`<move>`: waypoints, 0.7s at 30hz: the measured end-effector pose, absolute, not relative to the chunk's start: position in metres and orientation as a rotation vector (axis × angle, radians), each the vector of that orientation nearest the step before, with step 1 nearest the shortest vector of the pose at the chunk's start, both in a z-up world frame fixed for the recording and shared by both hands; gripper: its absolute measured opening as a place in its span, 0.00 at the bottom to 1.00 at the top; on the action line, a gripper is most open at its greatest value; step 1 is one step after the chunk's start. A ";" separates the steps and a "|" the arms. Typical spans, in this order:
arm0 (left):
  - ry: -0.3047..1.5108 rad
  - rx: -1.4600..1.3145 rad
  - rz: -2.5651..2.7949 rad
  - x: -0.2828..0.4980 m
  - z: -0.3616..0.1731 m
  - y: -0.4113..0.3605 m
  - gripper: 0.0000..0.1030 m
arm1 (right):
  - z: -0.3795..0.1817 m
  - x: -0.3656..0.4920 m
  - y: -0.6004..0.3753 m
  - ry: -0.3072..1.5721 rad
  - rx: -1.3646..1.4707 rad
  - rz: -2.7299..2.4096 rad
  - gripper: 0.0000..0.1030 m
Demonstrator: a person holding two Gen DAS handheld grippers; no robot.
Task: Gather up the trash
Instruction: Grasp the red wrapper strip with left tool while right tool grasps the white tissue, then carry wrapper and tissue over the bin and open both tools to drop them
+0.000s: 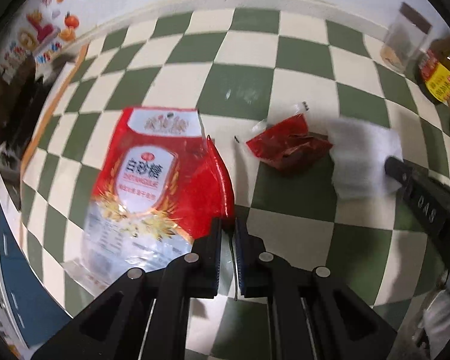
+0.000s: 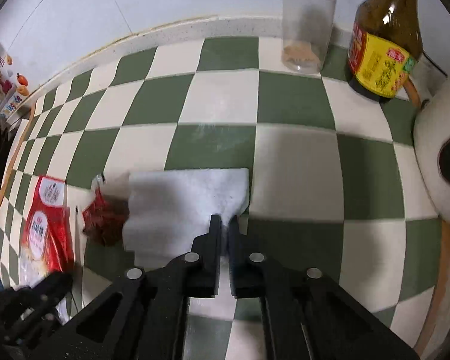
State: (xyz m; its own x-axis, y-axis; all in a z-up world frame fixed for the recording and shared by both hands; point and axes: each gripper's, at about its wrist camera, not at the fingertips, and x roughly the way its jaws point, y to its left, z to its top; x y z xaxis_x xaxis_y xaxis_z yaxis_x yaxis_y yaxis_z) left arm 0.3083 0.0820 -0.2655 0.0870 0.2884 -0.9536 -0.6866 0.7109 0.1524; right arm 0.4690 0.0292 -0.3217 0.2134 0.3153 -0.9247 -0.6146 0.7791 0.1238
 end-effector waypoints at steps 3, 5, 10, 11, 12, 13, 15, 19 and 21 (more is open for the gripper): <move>1.255 -0.332 0.720 0.303 -0.249 0.068 0.06 | -0.308 0.459 0.006 1.164 -0.266 0.638 0.04; 1.221 -0.296 0.697 0.300 -0.234 0.062 0.06 | -0.288 0.445 -0.018 1.126 -0.242 0.622 0.04; 1.104 -0.216 0.627 0.265 -0.185 0.045 0.06 | -0.243 0.392 -0.075 1.042 -0.234 0.597 0.04; 1.085 -0.206 0.612 0.254 -0.179 0.046 0.06 | -0.233 0.373 -0.089 1.030 -0.223 0.588 0.04; 1.058 -0.191 0.590 0.236 -0.167 0.039 0.06 | -0.227 0.358 -0.098 1.023 -0.215 0.581 0.04; 1.040 -0.179 0.576 0.223 -0.161 0.036 0.06 | -0.219 0.338 -0.109 1.015 -0.200 0.574 0.04; 1.010 -0.164 0.538 0.187 -0.148 0.028 0.06 | -0.206 0.301 -0.129 1.005 -0.168 0.562 0.04; 0.996 -0.153 0.471 0.114 -0.140 0.015 0.06 | -0.196 0.206 -0.164 1.020 -0.103 0.541 0.04; 1.020 -0.159 0.439 0.076 -0.145 0.010 0.06 | -0.200 0.164 -0.175 1.040 -0.105 0.525 0.04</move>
State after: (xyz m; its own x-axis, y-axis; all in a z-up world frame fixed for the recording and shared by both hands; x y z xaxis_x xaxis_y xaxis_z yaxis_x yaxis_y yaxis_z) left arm 0.0756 0.0101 -0.1452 0.4451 0.2799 -0.8506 -0.4257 0.9018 0.0740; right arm 0.1635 -0.1750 -0.2001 0.3955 0.3647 -0.8429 -0.4623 0.8721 0.1604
